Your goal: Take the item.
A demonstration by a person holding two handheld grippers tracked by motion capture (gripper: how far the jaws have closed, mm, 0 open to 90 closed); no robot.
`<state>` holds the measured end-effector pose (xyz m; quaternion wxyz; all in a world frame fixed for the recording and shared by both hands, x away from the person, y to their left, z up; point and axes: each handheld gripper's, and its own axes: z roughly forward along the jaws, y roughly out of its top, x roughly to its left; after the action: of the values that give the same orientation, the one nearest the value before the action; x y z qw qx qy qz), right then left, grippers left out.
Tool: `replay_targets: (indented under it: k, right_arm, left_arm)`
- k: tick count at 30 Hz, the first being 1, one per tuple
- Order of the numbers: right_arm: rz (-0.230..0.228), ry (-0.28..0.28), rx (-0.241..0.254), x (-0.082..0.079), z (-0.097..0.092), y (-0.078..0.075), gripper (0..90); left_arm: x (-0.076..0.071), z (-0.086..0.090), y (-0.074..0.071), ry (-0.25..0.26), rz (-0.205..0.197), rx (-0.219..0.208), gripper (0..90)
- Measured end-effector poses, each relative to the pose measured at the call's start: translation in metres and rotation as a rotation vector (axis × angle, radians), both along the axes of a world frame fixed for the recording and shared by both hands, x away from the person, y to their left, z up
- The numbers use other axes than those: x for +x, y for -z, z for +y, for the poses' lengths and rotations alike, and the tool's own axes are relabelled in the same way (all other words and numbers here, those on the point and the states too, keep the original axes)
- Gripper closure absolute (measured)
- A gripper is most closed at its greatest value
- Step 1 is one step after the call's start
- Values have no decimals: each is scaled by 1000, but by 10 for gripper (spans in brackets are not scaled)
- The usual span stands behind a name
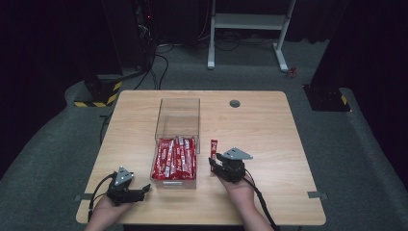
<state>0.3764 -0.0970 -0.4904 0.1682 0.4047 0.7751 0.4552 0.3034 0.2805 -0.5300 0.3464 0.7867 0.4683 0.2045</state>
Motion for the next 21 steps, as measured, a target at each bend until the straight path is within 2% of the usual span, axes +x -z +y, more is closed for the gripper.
replay_targets:
  k: [1,7,9,17,21]
  right_arm:
    - [0,0,0,0,0,0,577]
    - [-7,-13,10,0,-1,-4,439]
    - [-24,-11,20,-1,-3,-8,391]
    - [-65,-10,23,-4,-6,-15,369]
    - [-71,-1,22,-5,-9,-17,367]
  left_arm:
    - [0,0,0,1,1,0,142]
    - [0,0,0,1,1,0,142]
    - [0,0,0,1,1,0,142]
    - [0,0,0,0,0,0,142]
    - [0,0,0,0,0,-1,142]
